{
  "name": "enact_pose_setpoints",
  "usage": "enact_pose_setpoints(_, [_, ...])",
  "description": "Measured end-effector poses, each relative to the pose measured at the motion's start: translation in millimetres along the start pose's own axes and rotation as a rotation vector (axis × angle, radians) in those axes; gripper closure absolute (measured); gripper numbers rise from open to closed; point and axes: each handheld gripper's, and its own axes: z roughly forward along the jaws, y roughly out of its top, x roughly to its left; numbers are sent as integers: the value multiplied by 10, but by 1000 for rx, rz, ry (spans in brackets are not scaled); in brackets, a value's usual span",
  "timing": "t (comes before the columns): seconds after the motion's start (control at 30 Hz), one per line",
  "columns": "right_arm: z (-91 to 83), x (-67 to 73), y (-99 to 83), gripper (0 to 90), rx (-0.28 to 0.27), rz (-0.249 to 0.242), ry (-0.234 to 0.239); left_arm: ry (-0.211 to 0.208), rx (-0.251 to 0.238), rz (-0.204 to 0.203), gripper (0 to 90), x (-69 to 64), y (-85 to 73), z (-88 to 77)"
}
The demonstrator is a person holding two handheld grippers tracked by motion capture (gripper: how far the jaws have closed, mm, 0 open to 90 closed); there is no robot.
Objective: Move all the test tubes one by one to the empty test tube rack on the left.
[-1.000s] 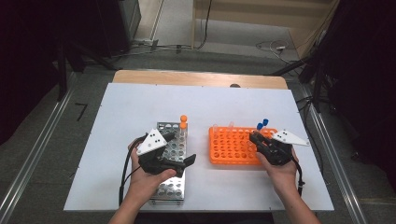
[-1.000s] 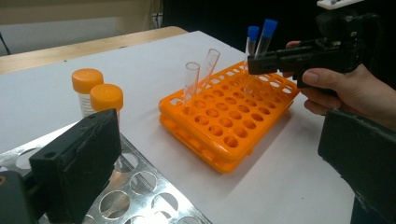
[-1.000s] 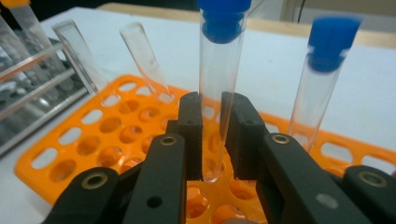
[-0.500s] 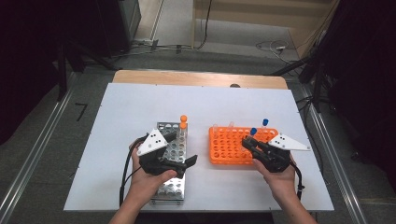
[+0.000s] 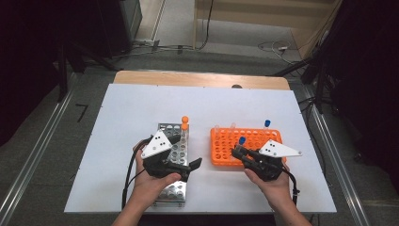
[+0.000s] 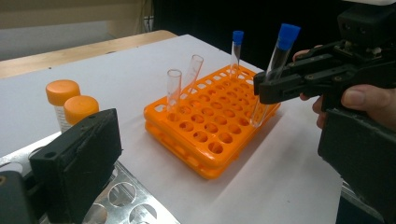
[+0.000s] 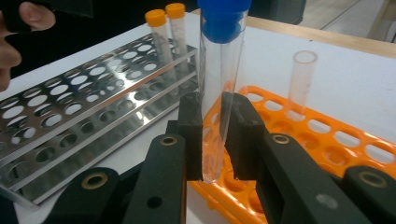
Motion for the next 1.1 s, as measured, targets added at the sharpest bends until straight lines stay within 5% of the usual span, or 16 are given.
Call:
enact_pose_setpoints(0.73, [184,399,11,751,45,-74,118,-50,-10,13,11,-169,59,75])
enact_pose_setpoints(1.1, [202,542,22,751,53,-110,158,-84,4,45,228,-313,54,189])
